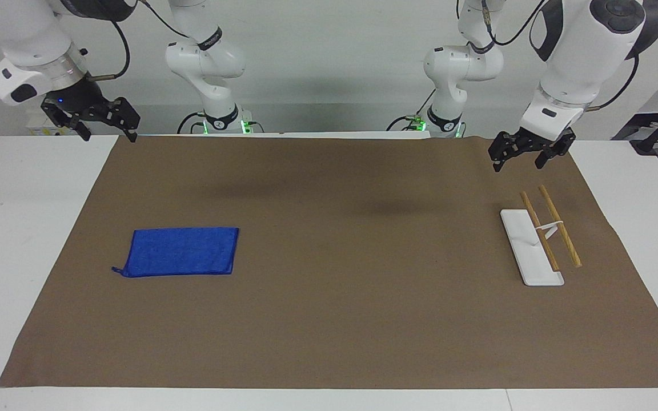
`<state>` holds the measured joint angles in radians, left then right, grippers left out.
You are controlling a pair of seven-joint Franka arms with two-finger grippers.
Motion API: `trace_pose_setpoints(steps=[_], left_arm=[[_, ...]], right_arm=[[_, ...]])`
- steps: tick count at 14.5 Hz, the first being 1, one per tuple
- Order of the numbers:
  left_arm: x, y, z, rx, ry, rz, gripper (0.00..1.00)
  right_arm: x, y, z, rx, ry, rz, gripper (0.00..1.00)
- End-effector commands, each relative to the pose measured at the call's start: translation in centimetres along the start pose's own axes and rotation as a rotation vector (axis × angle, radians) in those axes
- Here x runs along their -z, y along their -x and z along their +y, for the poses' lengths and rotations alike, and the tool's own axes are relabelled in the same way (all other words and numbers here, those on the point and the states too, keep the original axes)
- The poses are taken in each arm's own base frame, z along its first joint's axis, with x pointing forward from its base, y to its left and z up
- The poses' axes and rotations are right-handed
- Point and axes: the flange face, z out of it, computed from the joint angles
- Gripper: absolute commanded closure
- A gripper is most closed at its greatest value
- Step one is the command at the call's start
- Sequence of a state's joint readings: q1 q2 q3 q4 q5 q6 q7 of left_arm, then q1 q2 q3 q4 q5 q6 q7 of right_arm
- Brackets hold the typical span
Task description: Right arm passes towel to left arm to hang
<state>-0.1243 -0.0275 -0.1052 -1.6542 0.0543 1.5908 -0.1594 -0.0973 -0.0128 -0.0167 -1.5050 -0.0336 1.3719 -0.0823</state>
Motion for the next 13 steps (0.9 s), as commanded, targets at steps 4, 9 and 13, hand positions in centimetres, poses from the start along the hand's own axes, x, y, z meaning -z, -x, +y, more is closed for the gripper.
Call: trace_pose_setpoints(steps=[4,9,13], left_arm=[[0.2,1.0,0.0,0.008,0.006,-0.007,0.01],[0.2,1.0,0.0,0.008,0.006,-0.007,0.01],[0.2,1.0,0.0,0.008,0.006,-0.007,0.01]], right_arm=[[0.2,-0.1,-0.3,-0.002,-0.021,0.056,0.00],[-6.1,-4.9,-6.8,0.009,-0.014,0.125,0.00],[-14.5,-9.2,-8.6,0.009,-0.017,0.171,0.00]])
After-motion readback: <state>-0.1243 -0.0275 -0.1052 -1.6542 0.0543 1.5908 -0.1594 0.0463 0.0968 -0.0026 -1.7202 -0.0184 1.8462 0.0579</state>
